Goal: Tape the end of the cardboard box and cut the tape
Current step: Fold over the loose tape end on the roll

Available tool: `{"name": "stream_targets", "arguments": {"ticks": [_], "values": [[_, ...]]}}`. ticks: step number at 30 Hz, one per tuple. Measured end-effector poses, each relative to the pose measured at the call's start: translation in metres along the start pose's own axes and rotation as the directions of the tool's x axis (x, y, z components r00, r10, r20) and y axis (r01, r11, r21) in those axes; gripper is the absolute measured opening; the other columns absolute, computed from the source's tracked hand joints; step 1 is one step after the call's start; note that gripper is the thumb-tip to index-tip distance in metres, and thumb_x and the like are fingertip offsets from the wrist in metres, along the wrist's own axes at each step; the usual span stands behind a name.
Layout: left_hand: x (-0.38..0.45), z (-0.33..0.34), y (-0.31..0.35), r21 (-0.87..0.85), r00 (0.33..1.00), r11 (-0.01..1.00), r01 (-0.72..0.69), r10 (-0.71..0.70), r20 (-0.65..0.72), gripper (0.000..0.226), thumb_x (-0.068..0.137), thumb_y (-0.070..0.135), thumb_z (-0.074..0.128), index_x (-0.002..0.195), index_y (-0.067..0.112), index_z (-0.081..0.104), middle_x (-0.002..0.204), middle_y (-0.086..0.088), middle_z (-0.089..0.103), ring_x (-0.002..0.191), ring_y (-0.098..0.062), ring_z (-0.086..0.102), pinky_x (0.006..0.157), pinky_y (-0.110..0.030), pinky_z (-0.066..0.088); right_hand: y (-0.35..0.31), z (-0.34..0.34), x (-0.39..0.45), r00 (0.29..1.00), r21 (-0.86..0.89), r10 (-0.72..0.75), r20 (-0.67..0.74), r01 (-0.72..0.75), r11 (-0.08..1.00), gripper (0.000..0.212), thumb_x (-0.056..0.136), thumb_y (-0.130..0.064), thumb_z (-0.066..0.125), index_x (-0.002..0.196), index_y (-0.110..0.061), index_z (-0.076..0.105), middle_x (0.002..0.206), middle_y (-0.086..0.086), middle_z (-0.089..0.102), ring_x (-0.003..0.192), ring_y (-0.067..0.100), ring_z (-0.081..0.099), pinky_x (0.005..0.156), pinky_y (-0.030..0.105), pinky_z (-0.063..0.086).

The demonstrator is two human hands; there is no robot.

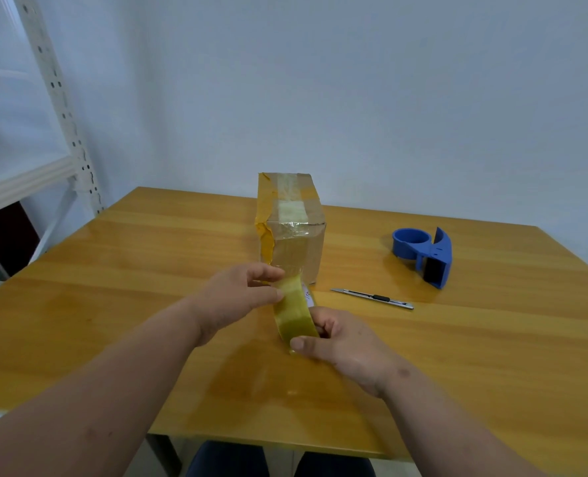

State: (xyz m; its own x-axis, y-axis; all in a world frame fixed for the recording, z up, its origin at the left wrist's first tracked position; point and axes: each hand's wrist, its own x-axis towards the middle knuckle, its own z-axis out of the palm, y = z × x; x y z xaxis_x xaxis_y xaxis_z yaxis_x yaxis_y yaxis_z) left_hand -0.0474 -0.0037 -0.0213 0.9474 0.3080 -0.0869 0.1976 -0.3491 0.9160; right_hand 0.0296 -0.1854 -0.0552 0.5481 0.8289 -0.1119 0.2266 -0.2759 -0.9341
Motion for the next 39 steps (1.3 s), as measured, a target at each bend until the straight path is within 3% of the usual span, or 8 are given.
{"name": "stream_targets", "arguments": {"ticks": [3,9,20,23,25,30,36,39], "values": [[0.001,0.003,0.002,0.091,0.994,0.994,-0.052,0.06,-0.089,0.023,0.086,0.024,0.064,0.109,0.024,0.067,0.107,0.014,0.066,0.1,0.002,0.058,0.084,-0.018,0.045,-0.001,0.001,0.001,1.0,-0.011,-0.001,-0.007,0.001,1.0,0.03,0.078,-0.035,0.07,0.097,-0.012,0.067,0.085,0.002,0.065,0.081,0.019,0.059,0.081,0.048,0.049],[0.005,0.007,0.001,0.308,0.957,0.946,-0.103,0.179,-0.228,0.011,0.086,0.024,0.061,0.076,0.024,0.065,0.092,0.006,0.071,0.089,-0.011,0.064,0.082,-0.037,0.053,0.005,0.004,0.005,1.0,0.025,0.007,-0.017,-0.006,1.0,0.034,0.077,-0.035,0.069,0.096,-0.008,0.065,0.082,0.003,0.061,0.078,0.02,0.055,0.076,0.04,0.043],[0.01,0.018,0.003,0.51,0.873,0.816,-0.271,0.432,-0.227,0.012,0.093,0.017,0.045,0.082,0.017,0.049,0.113,0.01,0.048,0.094,-0.014,0.055,0.08,-0.035,0.047,-0.001,0.005,0.013,0.99,-0.015,-0.026,-0.141,0.024,1.0,0.028,0.084,-0.034,0.069,0.096,-0.01,0.065,0.078,0.005,0.058,0.068,0.018,0.051,0.064,0.038,0.04],[0.009,0.022,0.011,0.517,0.852,0.8,-0.304,0.471,-0.229,0.011,0.094,0.019,0.044,0.084,0.017,0.048,0.115,0.011,0.042,0.09,-0.012,0.052,0.074,-0.029,0.043,-0.003,0.006,0.016,0.978,0.045,-0.009,-0.209,0.019,0.999,0.032,0.082,-0.04,0.067,0.096,-0.012,0.066,0.083,0.012,0.066,0.073,0.03,0.059,0.071,0.054,0.046],[0.013,0.023,0.015,0.523,0.861,0.8,-0.295,0.459,-0.217,0.011,0.094,0.019,0.046,0.084,0.017,0.05,0.118,0.011,0.042,0.088,-0.009,0.051,0.073,-0.026,0.041,-0.003,0.005,0.018,0.972,0.118,0.026,-0.234,0.001,0.993,0.036,0.077,-0.046,0.067,0.097,-0.015,0.068,0.098,0.019,0.071,0.09,0.038,0.066,0.088,0.057,0.048],[0.025,0.012,0.023,0.341,0.927,0.921,-0.188,0.281,-0.249,0.012,0.09,0.022,0.054,0.08,0.018,0.061,0.111,0.01,0.048,0.1,-0.01,0.053,0.092,-0.038,0.048,-0.007,0.001,0.018,0.979,0.213,0.066,-0.194,-0.024,0.977,0.037,0.071,-0.037,0.073,0.1,-0.015,0.067,0.106,0.019,0.071,0.1,0.037,0.066,0.094,0.053,0.048],[0.019,0.012,0.033,0.415,0.944,0.885,-0.211,0.294,-0.147,0.01,0.089,0.029,0.055,0.08,0.026,0.058,0.113,0.011,0.049,0.095,-0.01,0.055,0.087,-0.041,0.051,-0.026,-0.008,0.017,0.873,0.09,-0.001,-0.487,0.051,0.995,0.028,0.084,-0.034,0.069,0.106,-0.02,0.056,0.092,-0.002,0.057,0.084,0.014,0.055,0.075,0.028,0.046],[0.016,0.011,0.036,0.423,0.94,0.875,-0.237,0.316,-0.128,0.011,0.088,0.029,0.056,0.078,0.03,0.057,0.106,0.013,0.05,0.088,-0.009,0.055,0.083,-0.04,0.053,-0.037,-0.01,0.019,0.861,-0.046,-0.092,-0.5,0.079,0.996,0.017,0.089,-0.031,0.064,0.094,-0.015,0.063,0.085,-0.002,0.06,0.075,0.012,0.055,0.069,0.027,0.046]]}}
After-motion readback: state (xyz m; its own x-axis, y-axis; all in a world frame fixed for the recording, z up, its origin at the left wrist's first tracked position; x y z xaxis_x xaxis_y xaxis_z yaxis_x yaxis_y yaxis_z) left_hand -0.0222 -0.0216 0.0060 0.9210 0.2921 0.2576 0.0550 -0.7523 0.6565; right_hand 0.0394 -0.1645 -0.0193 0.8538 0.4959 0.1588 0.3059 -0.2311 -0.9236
